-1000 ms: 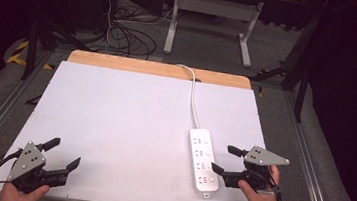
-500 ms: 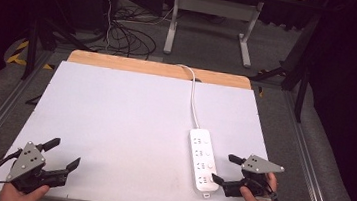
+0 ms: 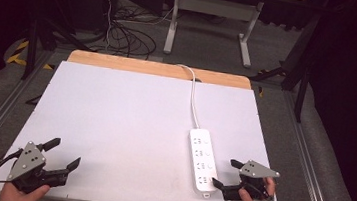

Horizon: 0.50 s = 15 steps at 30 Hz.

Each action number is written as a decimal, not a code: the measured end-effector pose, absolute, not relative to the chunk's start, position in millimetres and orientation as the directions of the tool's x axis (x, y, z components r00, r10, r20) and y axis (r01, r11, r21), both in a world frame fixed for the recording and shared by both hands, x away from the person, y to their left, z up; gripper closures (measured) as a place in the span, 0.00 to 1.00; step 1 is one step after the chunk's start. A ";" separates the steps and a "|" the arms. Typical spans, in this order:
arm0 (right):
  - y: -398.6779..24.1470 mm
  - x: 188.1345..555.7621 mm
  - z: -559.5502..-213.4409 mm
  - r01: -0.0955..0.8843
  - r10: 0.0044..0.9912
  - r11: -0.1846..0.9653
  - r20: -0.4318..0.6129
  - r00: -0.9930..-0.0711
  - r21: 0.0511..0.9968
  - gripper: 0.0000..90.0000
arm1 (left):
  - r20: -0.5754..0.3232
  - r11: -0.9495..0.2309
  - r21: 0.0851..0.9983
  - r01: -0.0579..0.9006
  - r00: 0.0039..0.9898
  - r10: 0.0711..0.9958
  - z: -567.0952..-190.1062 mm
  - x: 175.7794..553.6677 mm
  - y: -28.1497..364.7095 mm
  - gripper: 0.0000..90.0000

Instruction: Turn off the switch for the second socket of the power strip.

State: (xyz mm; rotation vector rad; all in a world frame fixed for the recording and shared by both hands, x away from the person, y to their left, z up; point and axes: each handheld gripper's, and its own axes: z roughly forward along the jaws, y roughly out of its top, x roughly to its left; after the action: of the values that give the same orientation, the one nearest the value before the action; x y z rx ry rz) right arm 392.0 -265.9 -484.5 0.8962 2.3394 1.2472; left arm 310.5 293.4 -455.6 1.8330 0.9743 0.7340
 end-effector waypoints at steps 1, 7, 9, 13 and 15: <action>-265.4 391.9 -483.9 0.365 0.668 0.415 -0.007 -0.744 0.833 0.07 | 0.084 -0.279 0.906 0.318 0.512 0.855 -455.7 310.6 293.1 0.19; -265.1 390.7 -481.1 0.348 0.678 0.418 -0.034 -0.734 0.839 0.07 | 0.090 -0.283 0.907 0.312 0.513 0.854 -455.6 310.6 293.3 0.19; -265.5 390.4 -480.6 0.346 0.682 0.417 -0.038 -0.730 0.841 0.07 | 0.090 -0.283 0.908 0.309 0.514 0.853 -455.6 310.5 293.2 0.19; -268.6 389.6 -478.7 0.351 0.717 0.402 -0.052 -0.696 0.846 0.07 | 0.093 -0.283 0.910 0.304 0.514 0.853 -455.4 310.2 293.2 0.19; -269.0 389.5 -478.7 0.355 0.724 0.402 -0.056 -0.687 0.844 0.07 | 0.093 -0.283 0.910 0.304 0.515 0.852 -455.3 310.3 293.4 0.19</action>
State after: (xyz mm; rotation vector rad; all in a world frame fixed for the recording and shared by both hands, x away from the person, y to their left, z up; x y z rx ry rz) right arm 389.5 -269.0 -478.7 0.9248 2.2474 1.2036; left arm 310.3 293.4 -455.3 1.8304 0.9606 0.7430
